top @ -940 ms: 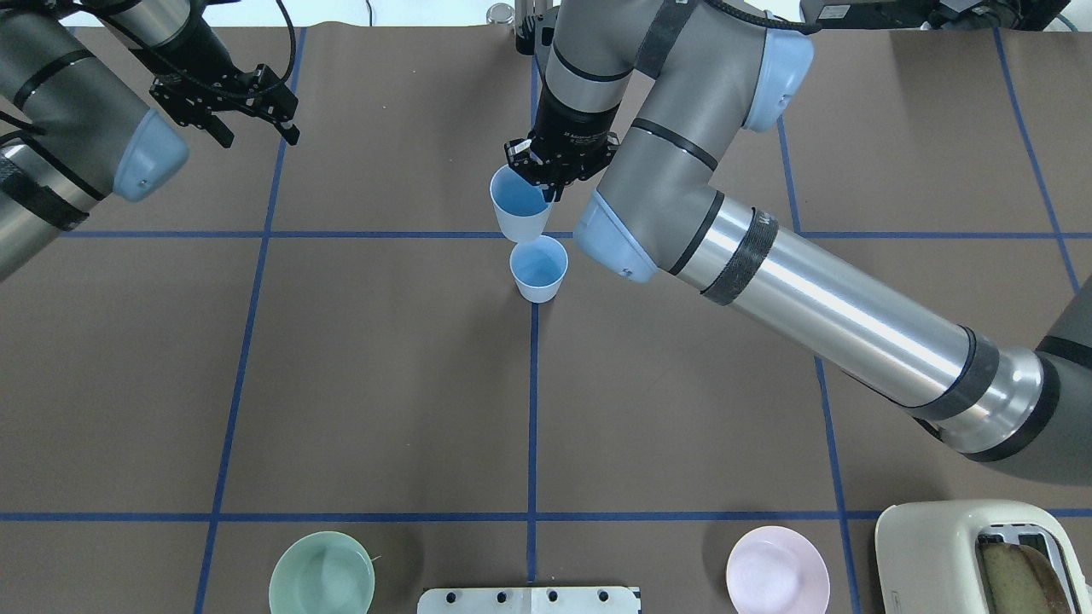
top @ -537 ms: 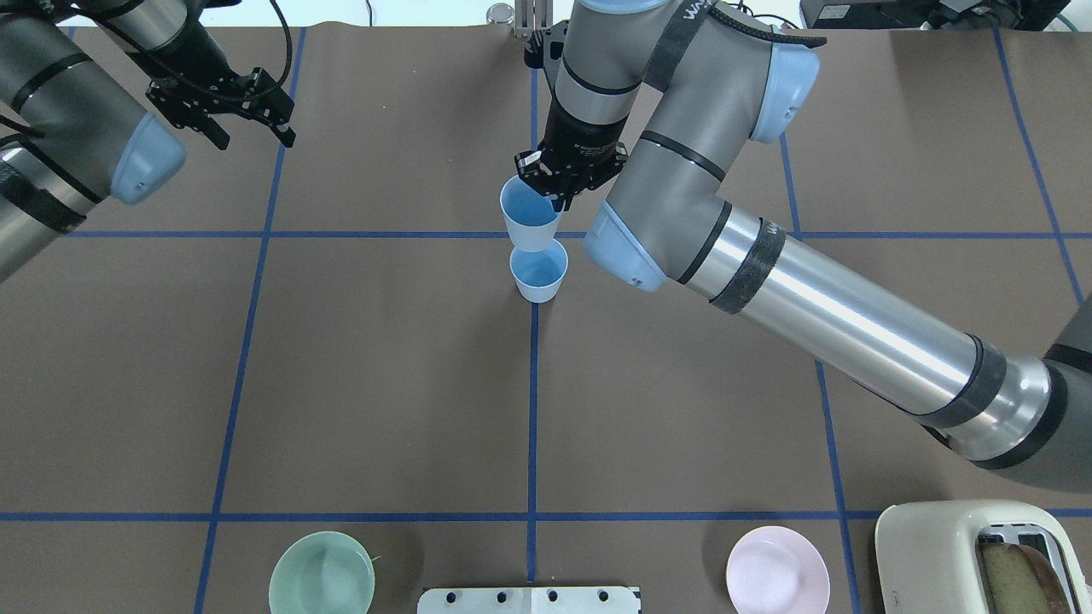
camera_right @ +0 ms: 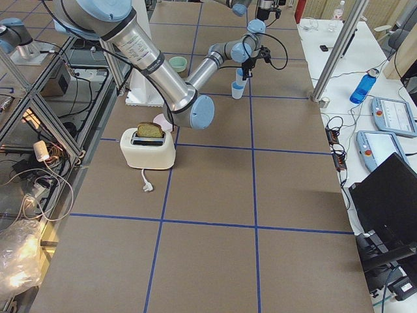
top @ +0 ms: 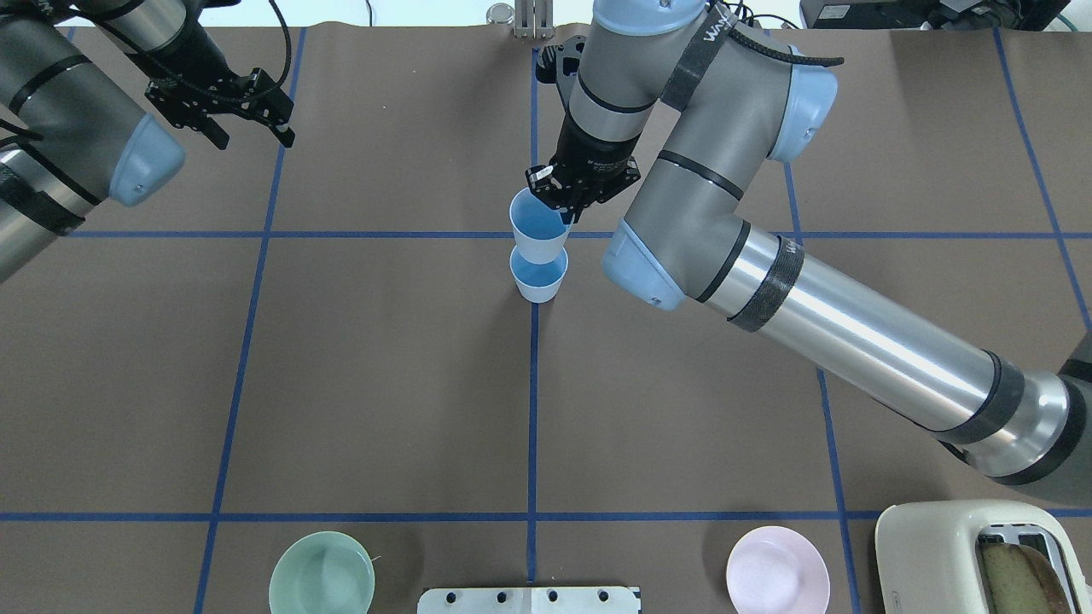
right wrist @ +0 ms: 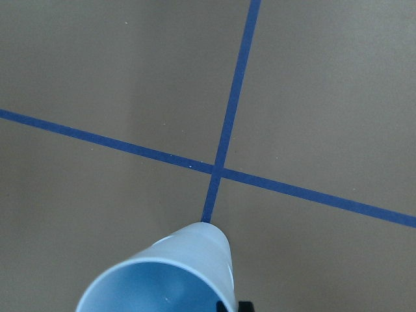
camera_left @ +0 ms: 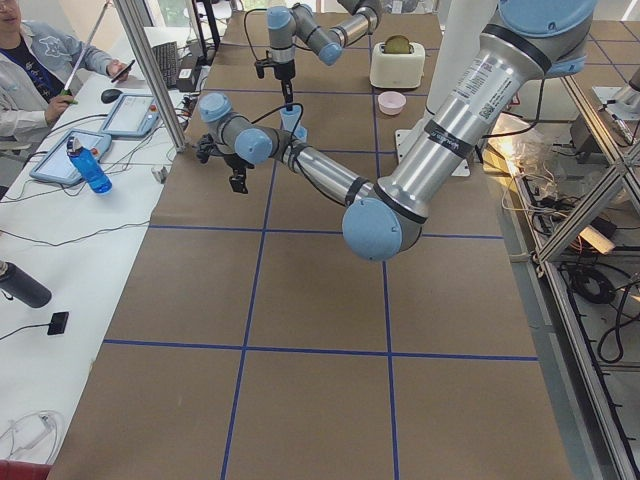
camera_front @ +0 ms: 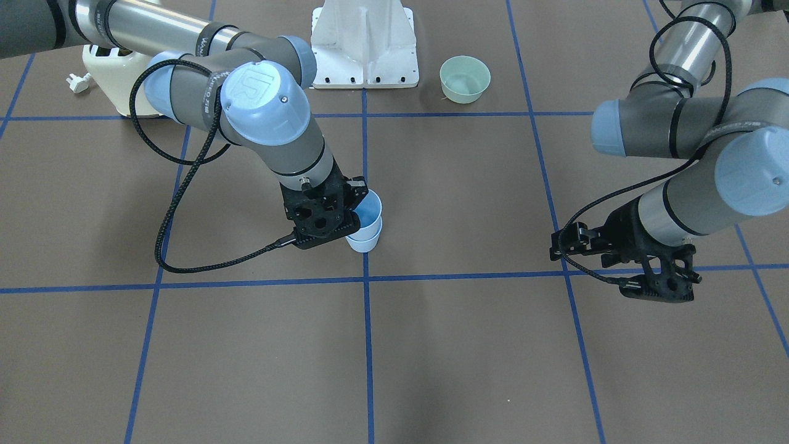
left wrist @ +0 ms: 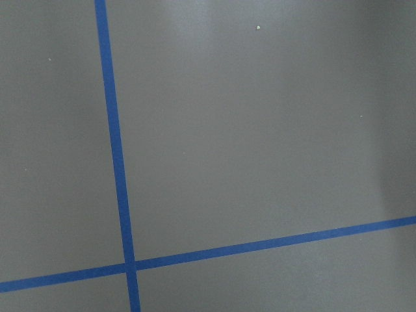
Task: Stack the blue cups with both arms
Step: 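Move the right gripper's cup over the centre cup and lower it in, then press the right gripper's cup down into the centre cup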
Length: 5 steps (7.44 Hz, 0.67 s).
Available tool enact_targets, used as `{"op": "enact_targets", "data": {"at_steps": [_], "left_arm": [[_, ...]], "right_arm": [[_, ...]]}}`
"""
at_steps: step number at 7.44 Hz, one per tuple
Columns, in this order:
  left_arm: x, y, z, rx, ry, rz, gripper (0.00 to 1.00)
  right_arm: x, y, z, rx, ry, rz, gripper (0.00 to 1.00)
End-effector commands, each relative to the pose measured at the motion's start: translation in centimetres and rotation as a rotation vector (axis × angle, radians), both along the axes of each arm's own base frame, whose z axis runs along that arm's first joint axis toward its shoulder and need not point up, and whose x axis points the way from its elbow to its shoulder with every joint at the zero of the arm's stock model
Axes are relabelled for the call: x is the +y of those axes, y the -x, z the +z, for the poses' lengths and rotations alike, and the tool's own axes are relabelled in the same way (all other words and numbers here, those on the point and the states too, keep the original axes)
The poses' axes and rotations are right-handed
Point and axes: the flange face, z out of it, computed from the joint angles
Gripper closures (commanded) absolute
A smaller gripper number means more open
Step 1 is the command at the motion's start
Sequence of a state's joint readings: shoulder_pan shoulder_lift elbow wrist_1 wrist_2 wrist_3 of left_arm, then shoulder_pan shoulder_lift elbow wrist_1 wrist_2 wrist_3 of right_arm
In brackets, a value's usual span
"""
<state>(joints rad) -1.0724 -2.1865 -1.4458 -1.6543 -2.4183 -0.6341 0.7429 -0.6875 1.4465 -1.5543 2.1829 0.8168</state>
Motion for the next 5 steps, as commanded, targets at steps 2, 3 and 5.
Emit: {"op": "enact_targets", "data": {"at_steps": [2,3,5], "left_arm": [[0.25,0.13,0.52,-0.002,-0.001,0.003,0.02],[0.33,0.04,0.45,0.000,-0.002,0.005,0.02],[0.30,0.02,0.52,-0.001,0.000,0.004,0.02]], "right_arm": [[0.08,0.14,1.27,0.001,-0.006,-0.008,0.86],[0.08,0.14,1.51,0.004,-0.004,-0.008,0.86],[0.22,0.30,1.40,0.004,0.001,-0.004,0.86]]}}
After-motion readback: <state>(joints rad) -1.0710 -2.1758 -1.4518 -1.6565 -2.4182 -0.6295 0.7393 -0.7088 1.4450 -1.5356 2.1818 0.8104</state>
